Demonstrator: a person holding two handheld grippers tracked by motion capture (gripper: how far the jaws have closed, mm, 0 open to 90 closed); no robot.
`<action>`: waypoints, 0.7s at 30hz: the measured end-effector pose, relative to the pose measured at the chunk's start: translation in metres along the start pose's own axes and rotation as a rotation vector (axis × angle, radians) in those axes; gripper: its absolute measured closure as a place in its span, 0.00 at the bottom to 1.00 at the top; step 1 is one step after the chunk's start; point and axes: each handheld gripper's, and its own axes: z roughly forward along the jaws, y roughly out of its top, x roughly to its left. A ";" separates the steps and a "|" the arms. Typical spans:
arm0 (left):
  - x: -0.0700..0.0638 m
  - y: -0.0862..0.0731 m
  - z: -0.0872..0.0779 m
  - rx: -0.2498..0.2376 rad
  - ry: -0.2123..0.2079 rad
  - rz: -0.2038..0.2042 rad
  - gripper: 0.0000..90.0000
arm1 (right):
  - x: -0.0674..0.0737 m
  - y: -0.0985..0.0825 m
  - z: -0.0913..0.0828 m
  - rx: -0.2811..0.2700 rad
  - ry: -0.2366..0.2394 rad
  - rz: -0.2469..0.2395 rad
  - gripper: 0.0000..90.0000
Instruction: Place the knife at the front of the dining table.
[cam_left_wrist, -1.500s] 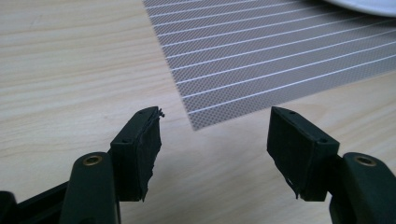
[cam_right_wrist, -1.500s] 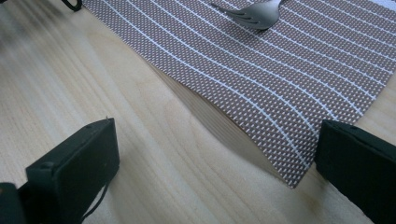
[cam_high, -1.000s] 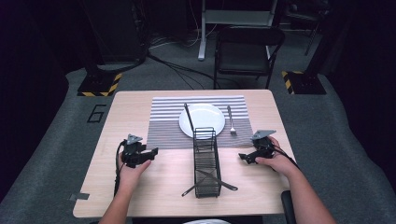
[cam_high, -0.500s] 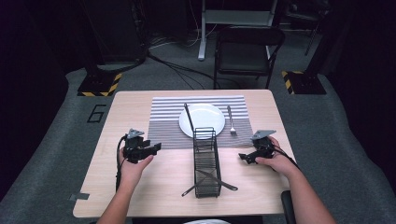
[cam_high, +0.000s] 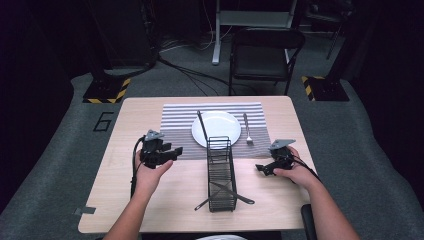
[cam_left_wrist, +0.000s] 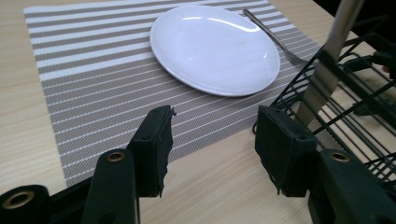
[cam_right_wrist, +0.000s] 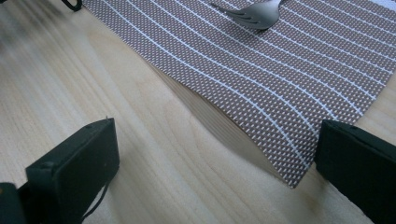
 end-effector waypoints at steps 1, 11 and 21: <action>-0.004 0.002 0.001 -0.005 0.000 0.002 0.53 | 0.000 0.000 0.000 0.001 0.001 0.003 0.00; -0.021 0.019 0.007 -0.004 -0.035 0.038 0.55 | 0.000 0.000 0.000 0.001 0.000 0.004 0.00; -0.034 0.032 0.012 -0.012 -0.072 0.069 0.55 | 0.000 0.000 0.000 0.000 0.000 0.003 0.00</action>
